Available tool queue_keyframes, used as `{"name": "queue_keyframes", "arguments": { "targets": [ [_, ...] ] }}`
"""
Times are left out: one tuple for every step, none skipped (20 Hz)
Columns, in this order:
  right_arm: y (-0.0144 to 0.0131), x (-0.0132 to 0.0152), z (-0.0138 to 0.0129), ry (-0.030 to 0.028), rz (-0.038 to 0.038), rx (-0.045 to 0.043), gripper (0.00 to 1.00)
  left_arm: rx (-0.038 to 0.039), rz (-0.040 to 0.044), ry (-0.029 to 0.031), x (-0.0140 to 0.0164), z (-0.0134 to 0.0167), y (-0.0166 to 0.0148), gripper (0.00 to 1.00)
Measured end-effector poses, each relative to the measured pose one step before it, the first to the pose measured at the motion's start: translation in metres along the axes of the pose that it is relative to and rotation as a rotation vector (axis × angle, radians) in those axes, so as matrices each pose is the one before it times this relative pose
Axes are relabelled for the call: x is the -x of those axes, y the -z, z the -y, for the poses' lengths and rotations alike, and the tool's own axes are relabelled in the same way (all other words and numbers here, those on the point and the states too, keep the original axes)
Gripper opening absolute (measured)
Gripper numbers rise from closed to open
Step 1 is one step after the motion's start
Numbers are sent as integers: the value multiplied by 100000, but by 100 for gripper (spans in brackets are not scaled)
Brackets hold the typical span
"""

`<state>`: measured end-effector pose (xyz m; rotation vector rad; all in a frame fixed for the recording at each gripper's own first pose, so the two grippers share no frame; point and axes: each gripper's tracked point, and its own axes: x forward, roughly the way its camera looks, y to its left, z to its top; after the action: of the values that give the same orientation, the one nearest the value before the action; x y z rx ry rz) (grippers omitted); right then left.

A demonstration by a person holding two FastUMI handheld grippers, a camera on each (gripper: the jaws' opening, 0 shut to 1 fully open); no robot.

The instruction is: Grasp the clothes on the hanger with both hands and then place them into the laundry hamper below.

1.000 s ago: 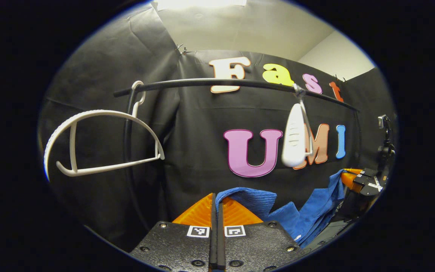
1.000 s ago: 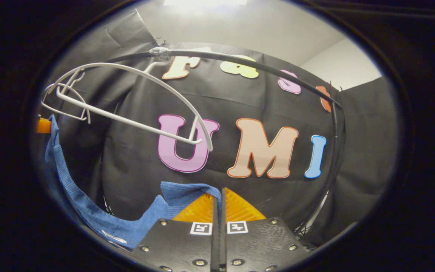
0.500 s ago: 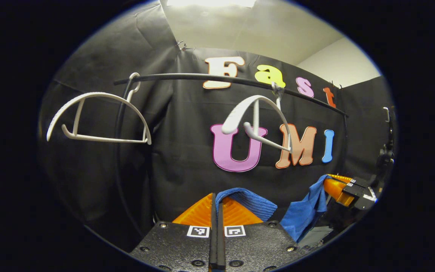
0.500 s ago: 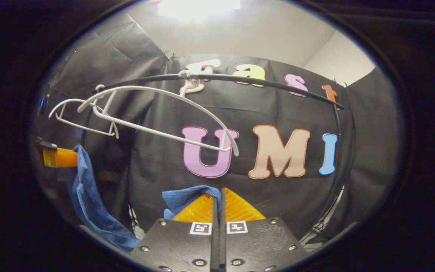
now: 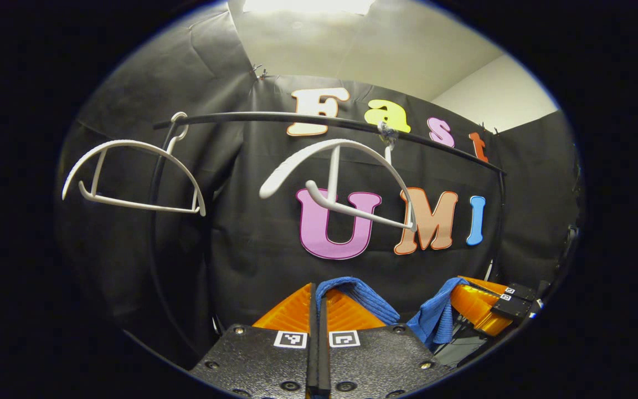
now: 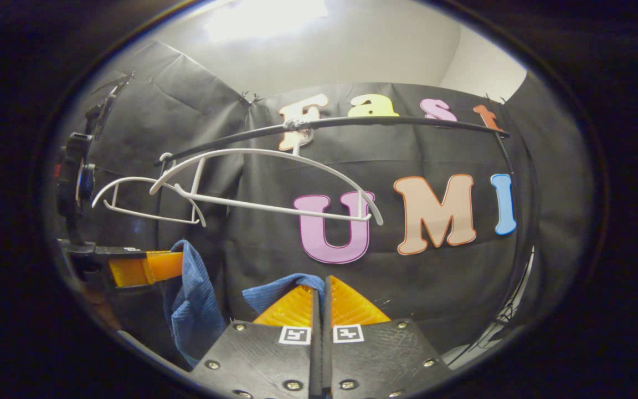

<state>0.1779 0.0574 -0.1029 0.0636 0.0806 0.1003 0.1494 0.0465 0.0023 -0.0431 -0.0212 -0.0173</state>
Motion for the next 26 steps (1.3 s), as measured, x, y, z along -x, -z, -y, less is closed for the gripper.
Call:
{"name": "queue_keyframes", "arguments": {
  "targets": [
    [11,83,-43,187,-313,-1791,1,-20,36,-318,-358,16,265,0],
    [5,13,-3,-296,-321,-1770,1,180,-154,84,-63,159,296,0],
    [-22,56,341,1544,147,-252,0,592,-20,851,-174,245,242,0],
    [95,239,514,1235,76,-307,0,964,493,963,-102,306,70,0],
    [196,-52,111,453,-269,-1063,1,946,293,835,-241,348,66,1],
    [297,-63,49,413,-272,-1316,1,1127,-287,1115,-359,401,306,0],
    [366,-152,343,1154,-129,-989,1,721,-569,1207,-282,378,388,0],
    [652,7,331,930,-738,-606,0,413,-945,768,-262,247,584,0],
    [760,9,476,1169,-848,-915,0,-208,-646,681,-327,113,495,0],
    [720,-125,551,927,-963,-1309,1,-162,-550,-223,-332,-25,604,0],
    [822,-100,704,1189,-1150,-1594,1,-334,-634,-446,-425,-210,723,0],
    [1012,-149,642,1120,-1607,-1832,1,-98,-1144,-195,-363,-176,963,0],
    [897,-311,521,741,-1847,-980,4,-119,-1903,110,-482,-185,1212,0],
    [1018,-319,568,481,-2455,-461,0,311,-2384,1069,-344,137,1239,0],
    [1190,-264,552,916,-2449,-417,0,1712,-2746,1686,-365,194,1411,2],
    [1129,-231,373,725,-2076,-930,0,892,-2076,511,-308,-41,1173,0],
    [1291,-341,-38,-714,-2504,-533,1,-48,-2070,-601,-440,-281,1180,0],
    [1205,-290,161,-21,-2167,-871,0,-303,-2001,-590,-462,-172,1076,0],
    [1164,-134,424,593,-1814,-1019,1,-176,-2212,-194,-289,-142,1223,0],
    [1322,-422,417,892,-2108,-1611,1,-144,-1679,-128,-350,-265,1278,0],
    [1608,-392,325,221,-2765,-1467,1,-212,-1521,-359,-463,-422,1057,0],
    [1328,-489,-46,399,-2903,-864,0,-386,-1990,-284,-546,-417,1203,0],
    [1048,-450,140,461,-2879,-471,0,-463,-1855,-582,-493,-471,1342,0],
    [1176,-328,403,303,-1974,557,1,-272,-2066,-1089,-606,-372,1242,2],
    [924,53,369,579,-1420,1067,1,-354,-1261,-1249,-419,-485,1030,2],
    [949,-214,384,1425,-1589,211,1,-778,-1119,-689,-326,-234,941,1]
  ]
}}
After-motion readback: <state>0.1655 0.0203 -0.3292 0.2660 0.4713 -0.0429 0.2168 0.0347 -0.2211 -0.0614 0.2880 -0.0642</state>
